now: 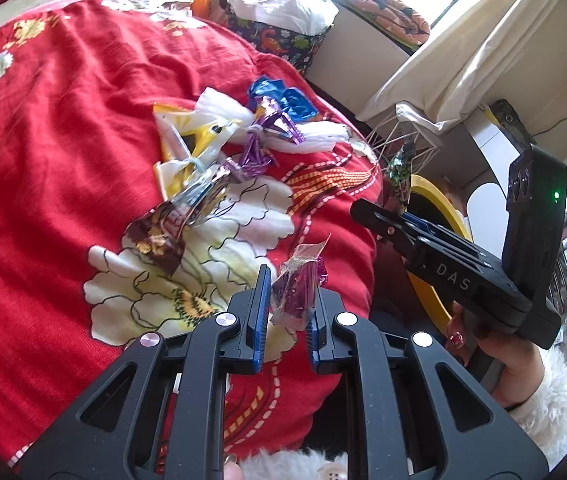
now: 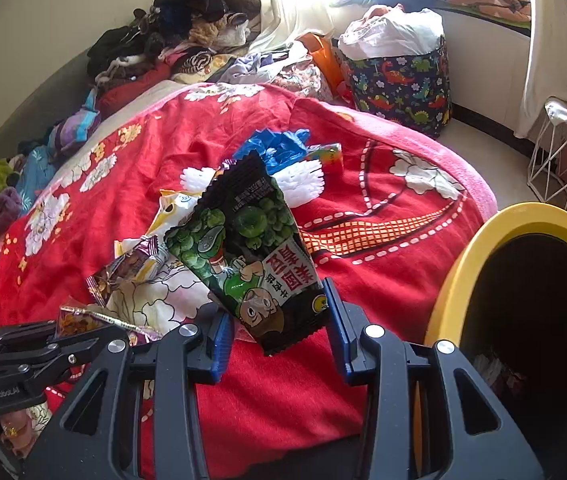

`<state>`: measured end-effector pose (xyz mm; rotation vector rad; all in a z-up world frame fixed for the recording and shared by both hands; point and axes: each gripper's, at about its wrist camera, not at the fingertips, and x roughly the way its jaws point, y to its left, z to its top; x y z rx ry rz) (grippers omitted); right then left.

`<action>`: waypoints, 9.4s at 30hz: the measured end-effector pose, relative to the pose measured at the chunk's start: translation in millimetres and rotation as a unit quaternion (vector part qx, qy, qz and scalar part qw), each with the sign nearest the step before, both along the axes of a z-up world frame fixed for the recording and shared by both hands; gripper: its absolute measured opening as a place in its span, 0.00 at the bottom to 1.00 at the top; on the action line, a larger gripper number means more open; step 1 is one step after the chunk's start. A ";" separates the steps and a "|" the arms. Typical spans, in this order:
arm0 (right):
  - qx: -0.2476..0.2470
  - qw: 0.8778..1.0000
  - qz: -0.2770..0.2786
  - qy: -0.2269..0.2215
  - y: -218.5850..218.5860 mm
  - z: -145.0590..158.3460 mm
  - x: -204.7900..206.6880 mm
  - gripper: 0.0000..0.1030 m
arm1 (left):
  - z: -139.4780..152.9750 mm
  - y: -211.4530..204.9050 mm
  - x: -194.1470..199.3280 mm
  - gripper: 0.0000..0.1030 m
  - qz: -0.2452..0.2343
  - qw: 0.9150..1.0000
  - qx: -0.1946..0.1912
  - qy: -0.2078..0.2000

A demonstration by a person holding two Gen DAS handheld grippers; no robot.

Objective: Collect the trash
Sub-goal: 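Lift the green snack bag and pink wrapper and carry them over the bin, then open both tools to drop the snack bag and wrapper into the bin, then move both open tools back over the wrappers on the bed, then grasp the brown chocolate bar wrapper with the left tool while the right tool grasps a purple wrapper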

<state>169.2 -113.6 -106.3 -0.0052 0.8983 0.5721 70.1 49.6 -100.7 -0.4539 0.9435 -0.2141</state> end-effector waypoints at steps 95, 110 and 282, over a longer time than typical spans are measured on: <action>0.058 0.979 -0.192 -0.045 -172.1 42.5 -21.5 0.38 | 80.0 -143.8 46.7 0.10 -0.113 0.987 0.026 -0.114; 0.061 0.972 -0.223 -0.034 -198.5 34.2 -18.4 0.39 | 68.0 -170.0 50.6 0.10 -0.143 0.984 0.027 -0.103; 0.070 0.997 0.016 0.027 39.9 9.9 16.7 0.16 | -15.8 22.1 16.6 0.18 0.029 0.994 0.107 -0.015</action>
